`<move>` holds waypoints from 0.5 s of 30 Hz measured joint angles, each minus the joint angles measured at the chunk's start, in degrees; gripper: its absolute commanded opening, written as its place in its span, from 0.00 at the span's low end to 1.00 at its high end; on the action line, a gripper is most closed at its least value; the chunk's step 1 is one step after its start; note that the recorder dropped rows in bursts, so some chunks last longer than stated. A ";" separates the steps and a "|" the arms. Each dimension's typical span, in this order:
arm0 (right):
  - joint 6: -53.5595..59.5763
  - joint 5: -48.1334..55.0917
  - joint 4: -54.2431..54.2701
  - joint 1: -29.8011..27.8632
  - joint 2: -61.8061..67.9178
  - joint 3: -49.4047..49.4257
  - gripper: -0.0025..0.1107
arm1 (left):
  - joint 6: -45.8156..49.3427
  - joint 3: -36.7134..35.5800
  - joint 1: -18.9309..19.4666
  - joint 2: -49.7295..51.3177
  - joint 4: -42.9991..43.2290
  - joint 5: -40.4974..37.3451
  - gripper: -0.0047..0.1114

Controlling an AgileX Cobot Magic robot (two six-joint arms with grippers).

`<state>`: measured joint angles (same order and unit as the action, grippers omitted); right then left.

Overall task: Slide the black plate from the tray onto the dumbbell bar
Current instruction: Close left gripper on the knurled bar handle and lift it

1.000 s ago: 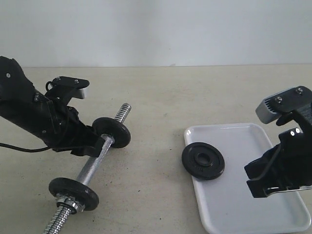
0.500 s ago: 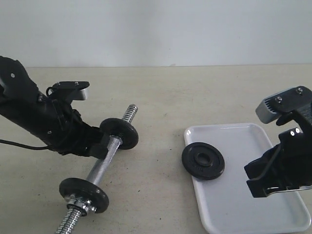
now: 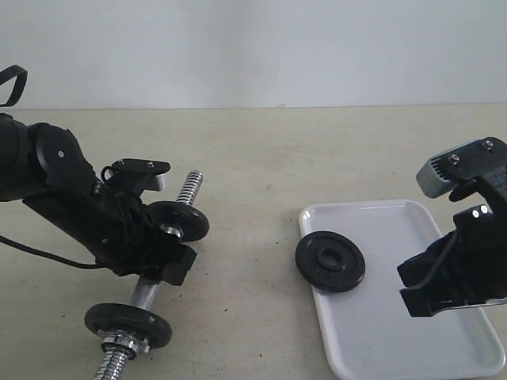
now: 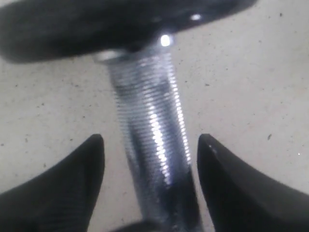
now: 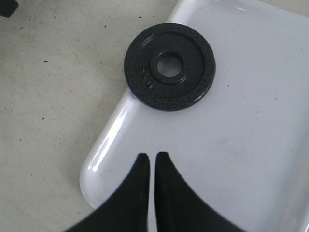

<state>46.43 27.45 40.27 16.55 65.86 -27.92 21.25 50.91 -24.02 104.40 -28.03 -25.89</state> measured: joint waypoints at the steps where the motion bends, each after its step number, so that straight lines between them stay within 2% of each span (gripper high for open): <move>1: 0.00 0.00 0.00 0.00 0.00 0.00 0.02 | 0.17 0.00 -0.04 0.00 0.13 0.43 0.50; 5: 0.00 0.00 0.00 0.00 0.00 0.00 0.02 | 0.32 -0.09 -0.14 0.00 0.87 1.21 0.43; 13: 0.00 0.00 0.00 0.00 0.00 0.00 0.02 | 0.60 -0.22 -0.37 0.34 -0.01 1.70 0.08; 15: 0.00 0.00 0.00 0.00 0.00 0.00 0.02 | 1.01 -0.22 -0.52 0.34 -0.16 1.43 0.08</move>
<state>46.43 27.45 40.27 16.55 65.86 -27.92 22.25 50.69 -24.54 104.74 -28.18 -24.46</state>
